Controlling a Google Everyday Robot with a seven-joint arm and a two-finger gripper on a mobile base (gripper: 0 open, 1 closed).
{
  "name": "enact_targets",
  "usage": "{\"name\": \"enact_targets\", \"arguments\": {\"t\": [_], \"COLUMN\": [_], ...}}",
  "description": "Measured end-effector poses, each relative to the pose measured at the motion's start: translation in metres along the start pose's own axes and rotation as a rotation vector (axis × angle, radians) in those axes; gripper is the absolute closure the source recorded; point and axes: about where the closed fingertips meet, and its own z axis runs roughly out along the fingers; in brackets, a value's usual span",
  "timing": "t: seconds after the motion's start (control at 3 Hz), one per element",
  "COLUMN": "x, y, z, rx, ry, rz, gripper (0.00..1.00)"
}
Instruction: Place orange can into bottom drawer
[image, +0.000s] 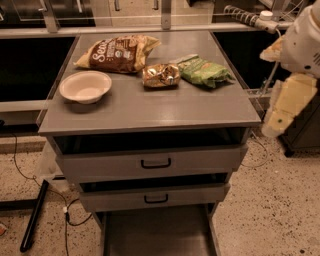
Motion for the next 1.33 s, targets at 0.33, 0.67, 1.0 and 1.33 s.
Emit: {"name": "enact_targets", "arguments": {"t": [0.33, 0.67, 1.0, 1.33], "x": [-0.016, -0.041, -0.066, -0.066], "y": [-0.038, -0.077, -0.105, -0.105], "z": [0.01, 0.018, 0.03, 0.03], "rx": [0.031, 0.076, 0.094, 0.094], "ry": [-0.093, -0.2, -0.314, -0.314], "rz": [-0.042, -0.105, -0.145, -0.145], "gripper": [0.0, 0.0, 0.0, 0.0]}}
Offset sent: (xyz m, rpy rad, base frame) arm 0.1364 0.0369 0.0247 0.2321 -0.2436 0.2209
